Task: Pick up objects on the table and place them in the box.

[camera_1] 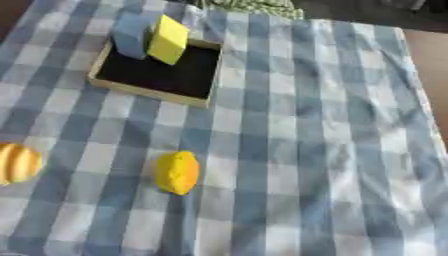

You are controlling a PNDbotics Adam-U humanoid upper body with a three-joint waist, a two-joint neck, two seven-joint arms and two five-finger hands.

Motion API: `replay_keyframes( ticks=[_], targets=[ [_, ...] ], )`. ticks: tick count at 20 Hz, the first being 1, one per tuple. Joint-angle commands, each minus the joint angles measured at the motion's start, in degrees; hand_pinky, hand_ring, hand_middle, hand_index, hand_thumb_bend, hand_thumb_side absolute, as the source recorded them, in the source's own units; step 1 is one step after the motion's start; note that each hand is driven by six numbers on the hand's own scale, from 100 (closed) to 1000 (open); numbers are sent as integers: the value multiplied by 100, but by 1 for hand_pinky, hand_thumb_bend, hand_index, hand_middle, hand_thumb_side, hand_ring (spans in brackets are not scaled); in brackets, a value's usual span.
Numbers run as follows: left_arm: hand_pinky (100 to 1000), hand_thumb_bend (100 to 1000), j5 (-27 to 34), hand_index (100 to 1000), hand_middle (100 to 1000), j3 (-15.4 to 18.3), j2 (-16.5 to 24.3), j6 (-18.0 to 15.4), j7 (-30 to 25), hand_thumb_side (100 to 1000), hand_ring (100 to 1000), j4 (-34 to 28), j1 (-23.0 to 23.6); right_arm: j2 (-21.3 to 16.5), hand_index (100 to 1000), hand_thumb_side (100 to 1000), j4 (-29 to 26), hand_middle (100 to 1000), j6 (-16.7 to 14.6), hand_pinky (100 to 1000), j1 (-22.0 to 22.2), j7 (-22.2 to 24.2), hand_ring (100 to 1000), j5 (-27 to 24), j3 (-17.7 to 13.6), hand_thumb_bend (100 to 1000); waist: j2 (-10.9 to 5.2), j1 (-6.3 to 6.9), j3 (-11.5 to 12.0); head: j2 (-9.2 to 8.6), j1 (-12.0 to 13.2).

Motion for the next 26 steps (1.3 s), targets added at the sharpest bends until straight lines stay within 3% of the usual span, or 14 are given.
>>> replay_keyframes(
  ticks=[1, 5, 10, 14, 18, 26],
  targets=[
    [922, 100, -469, 846, 676, -67, 782, 97, -71, 230, 752, -86, -70, -217, 755, 363, -172, 570, 8, 939, 116, -156, 906, 85, -215, 100, -134, 134, -19, 27, 35],
    [912, 100, -1066, 867, 702, -209, 1379, 159, -425, 138, 771, -86, -29, -174, 745, 381, -233, 565, 43, 942, 294, -257, 906, 157, -306, 100, -134, 158, -34, 23, 63],
    [913, 100, -1664, 882, 733, -356, 1808, -157, -1141, 130, 796, -86, 69, -93, 741, 393, -255, 563, 95, 943, 364, -290, 905, 210, -361, 100, -134, 158, -29, 20, 61],
    [915, 230, -1962, 884, 748, -442, 1931, -428, -1636, 131, 814, -86, 106, -5, 735, 400, -261, 562, 136, 944, 386, -290, 903, 225, -389, 100, -157, 149, -21, 44, 53],
    [913, 341, -2180, 883, 754, -507, 2034, -453, -2020, 143, 822, -86, 177, 50, 728, 395, -273, 562, 157, 943, 396, -276, 903, 262, -401, 100, -184, 148, -18, 66, 24],
    [921, 411, -2444, 896, 772, -716, 2260, -305, -2617, 174, 835, -86, 341, 97, 721, 396, -258, 561, 156, 942, 405, -229, 903, 352, -403, 100, -198, 140, -8, 63, 27]
  ],
)
